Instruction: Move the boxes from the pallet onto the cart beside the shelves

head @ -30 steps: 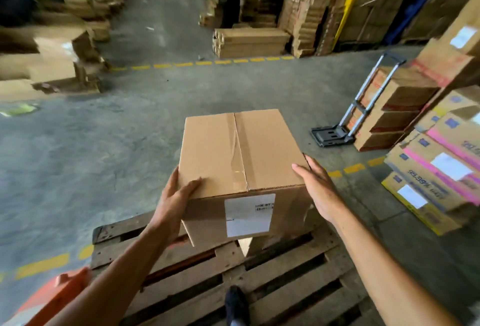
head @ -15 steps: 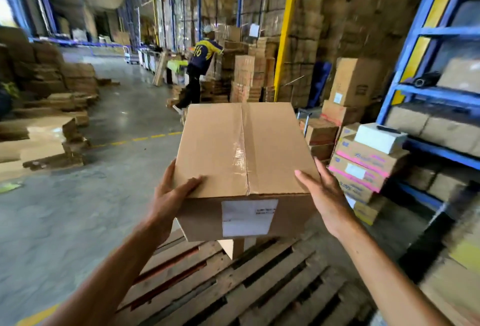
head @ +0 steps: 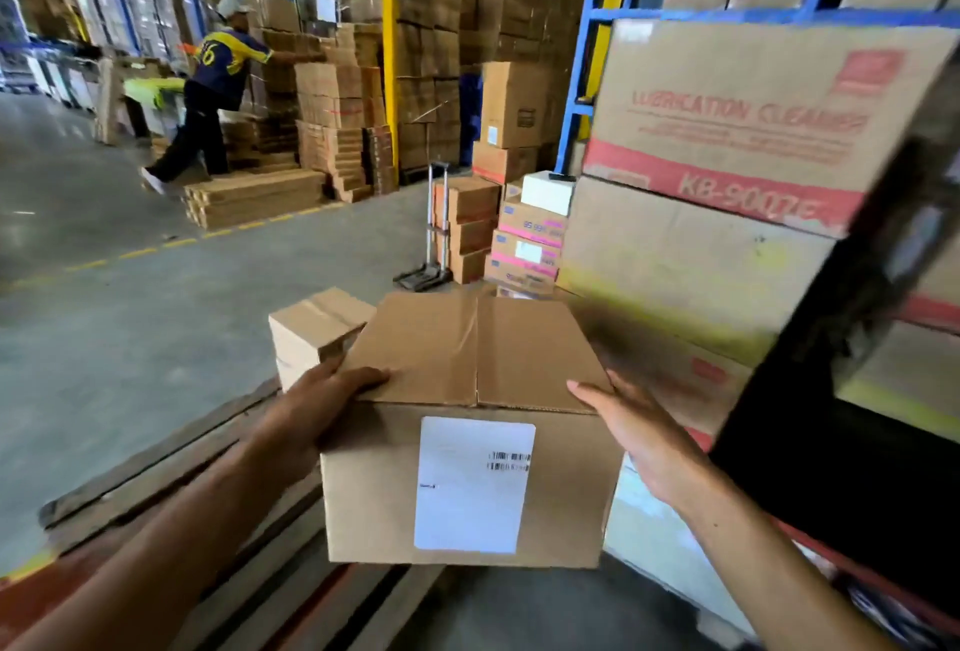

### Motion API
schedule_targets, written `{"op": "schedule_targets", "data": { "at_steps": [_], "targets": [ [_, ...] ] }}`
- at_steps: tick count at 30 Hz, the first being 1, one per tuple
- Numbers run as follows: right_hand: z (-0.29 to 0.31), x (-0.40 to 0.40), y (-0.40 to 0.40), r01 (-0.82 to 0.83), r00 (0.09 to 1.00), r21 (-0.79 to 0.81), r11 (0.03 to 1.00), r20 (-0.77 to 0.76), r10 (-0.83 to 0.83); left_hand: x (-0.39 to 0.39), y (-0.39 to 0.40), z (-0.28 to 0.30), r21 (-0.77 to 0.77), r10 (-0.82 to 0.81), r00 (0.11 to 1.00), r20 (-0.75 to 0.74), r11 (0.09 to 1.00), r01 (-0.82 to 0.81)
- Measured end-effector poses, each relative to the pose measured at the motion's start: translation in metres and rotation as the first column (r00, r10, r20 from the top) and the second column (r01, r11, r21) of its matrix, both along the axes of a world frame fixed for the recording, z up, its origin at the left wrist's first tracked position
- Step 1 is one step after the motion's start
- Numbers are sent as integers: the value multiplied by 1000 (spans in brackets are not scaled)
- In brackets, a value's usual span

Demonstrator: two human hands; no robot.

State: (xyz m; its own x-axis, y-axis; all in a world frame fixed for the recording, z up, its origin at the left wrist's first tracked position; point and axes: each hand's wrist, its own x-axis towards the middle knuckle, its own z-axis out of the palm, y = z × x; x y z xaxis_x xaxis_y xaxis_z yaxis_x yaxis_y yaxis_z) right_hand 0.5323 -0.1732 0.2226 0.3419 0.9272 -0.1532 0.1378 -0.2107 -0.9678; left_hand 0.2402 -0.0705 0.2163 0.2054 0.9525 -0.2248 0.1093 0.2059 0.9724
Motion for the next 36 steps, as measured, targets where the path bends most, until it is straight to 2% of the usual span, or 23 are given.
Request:
{"op": "schedule_targets", "data": {
  "at_steps": [4,8,12,15,19,23,30,36],
  "targets": [
    [-20,54,-107,127,992,-67,990,-11,-128,71,-62,-31,-68,-162,983,-92,985,156],
    [-22,109,-211,304,952,-149,941,11,-306,160,-120,-53,-131,-379,916,-131,922,363],
    [-13,165,-287,481,876,-118,869,58,-478,247,-169,-48,-209,-507,862,-19,845,492],
    [-6,211,-323,549,835,-74,832,79,-544,311,-185,-41,-131,-587,807,68,797,590],
    [-7,272,-334,609,792,5,794,57,-608,394,-194,-32,-23,-624,766,154,773,634],
    [-21,342,-322,646,762,21,763,55,-646,480,-176,-44,35,-655,740,154,752,658],
    [-69,460,-288,749,663,13,663,-2,-749,615,-148,-92,82,-649,758,57,760,645],
    [-102,531,-279,822,570,-5,570,-23,-821,679,-148,-117,162,-659,752,-12,741,652]
  ]
}}
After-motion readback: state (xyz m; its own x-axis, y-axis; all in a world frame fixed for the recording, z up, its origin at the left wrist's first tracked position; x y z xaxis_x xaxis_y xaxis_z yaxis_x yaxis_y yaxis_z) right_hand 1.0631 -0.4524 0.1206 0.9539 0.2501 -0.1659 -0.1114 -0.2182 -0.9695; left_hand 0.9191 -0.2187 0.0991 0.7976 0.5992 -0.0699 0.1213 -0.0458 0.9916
